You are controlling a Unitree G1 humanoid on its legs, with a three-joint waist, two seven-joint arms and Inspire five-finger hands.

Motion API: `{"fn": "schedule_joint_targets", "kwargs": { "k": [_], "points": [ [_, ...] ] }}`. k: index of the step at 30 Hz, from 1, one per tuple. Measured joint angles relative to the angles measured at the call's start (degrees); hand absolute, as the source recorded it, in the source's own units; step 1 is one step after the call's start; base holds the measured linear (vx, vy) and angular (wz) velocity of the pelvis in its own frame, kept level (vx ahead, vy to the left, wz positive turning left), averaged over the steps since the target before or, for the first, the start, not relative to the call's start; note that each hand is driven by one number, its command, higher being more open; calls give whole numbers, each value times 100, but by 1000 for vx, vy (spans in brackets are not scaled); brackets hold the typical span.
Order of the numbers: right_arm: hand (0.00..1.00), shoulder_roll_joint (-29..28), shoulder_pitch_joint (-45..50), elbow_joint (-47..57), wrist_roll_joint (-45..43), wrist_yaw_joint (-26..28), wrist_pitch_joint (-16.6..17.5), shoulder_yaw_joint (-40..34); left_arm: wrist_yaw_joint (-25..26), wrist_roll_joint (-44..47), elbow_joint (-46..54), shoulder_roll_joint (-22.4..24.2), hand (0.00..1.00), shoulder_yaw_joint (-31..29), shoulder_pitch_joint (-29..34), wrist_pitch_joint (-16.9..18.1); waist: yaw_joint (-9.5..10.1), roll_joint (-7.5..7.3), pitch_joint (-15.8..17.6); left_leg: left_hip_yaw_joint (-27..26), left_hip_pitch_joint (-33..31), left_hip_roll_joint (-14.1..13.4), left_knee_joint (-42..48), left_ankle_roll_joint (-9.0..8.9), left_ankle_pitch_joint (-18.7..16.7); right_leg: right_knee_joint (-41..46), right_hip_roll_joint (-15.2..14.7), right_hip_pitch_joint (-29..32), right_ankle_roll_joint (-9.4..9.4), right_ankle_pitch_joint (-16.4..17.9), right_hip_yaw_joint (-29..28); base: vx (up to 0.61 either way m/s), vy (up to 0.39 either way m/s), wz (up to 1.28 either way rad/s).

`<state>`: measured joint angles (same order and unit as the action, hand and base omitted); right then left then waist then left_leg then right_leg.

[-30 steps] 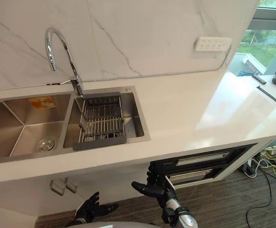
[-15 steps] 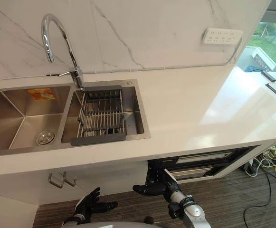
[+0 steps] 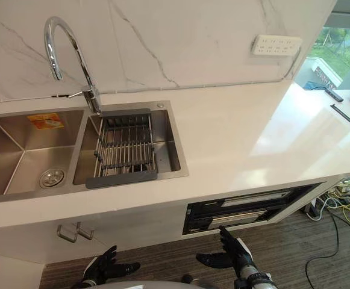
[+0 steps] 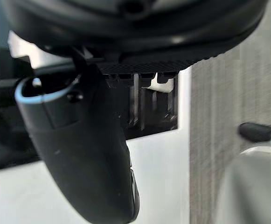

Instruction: Walk over to the sink, pick up the cup, carry it to the dishwasher, place the cup inside the dishwasher, then close the dishwasher door

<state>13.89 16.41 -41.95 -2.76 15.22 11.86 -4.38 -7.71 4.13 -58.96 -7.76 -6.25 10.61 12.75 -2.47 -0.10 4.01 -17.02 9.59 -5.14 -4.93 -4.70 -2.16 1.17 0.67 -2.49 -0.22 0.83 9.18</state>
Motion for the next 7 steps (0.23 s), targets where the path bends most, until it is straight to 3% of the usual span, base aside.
{"fn": "schedule_joint_targets", "kwargs": {
  "k": [7],
  "points": [
    [100, -40, -67, -765, 76, -417, 341, -638, -11, 167, 0, 1, 100, -44, 287, 57, 19, 5, -4, 265, 33, 70, -5, 31, 12, 65, -109, -110, 50, 89, 234, 1, 1, 19]
  ]
}}
